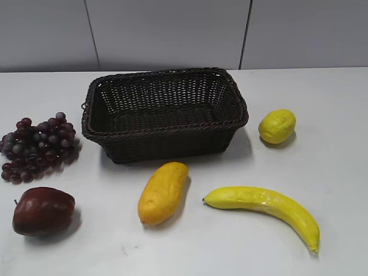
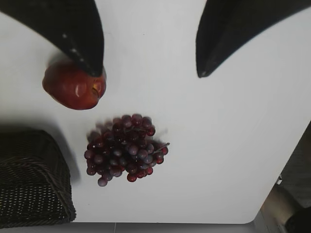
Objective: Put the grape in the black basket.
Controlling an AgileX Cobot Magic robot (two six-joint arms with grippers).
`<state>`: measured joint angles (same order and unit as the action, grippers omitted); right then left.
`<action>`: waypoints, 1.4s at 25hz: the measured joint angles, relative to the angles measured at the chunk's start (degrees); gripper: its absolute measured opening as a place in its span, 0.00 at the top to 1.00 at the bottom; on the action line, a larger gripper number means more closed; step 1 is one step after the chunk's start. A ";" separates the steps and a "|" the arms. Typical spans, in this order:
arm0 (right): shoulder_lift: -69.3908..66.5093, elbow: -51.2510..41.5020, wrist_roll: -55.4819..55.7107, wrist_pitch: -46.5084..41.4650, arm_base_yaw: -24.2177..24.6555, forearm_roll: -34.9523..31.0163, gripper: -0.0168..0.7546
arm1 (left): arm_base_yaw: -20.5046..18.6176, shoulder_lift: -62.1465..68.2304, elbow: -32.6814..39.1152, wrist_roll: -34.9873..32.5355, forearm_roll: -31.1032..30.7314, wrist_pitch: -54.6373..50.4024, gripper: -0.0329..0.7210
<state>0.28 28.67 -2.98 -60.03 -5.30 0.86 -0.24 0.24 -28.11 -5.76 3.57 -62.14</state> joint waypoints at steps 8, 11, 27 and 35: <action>0.00 0.00 0.00 0.00 0.00 0.00 0.33 | 0.00 2.70 -1.31 0.04 -0.04 13.03 0.25; 0.00 0.00 0.00 0.00 0.00 0.00 0.33 | 0.00 8.39 -1.31 0.04 -0.09 19.99 0.27; 0.00 0.00 0.00 0.00 0.00 0.00 0.33 | 0.00 52.84 -11.00 0.02 -0.20 31.85 0.28; 0.00 0.00 0.00 0.00 0.00 0.00 0.33 | 0.00 71.86 -23.52 -1.38 -0.20 25.71 0.28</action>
<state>0.28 28.67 -2.98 -60.03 -5.30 0.86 -0.24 72.09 -51.63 -7.14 3.37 -36.43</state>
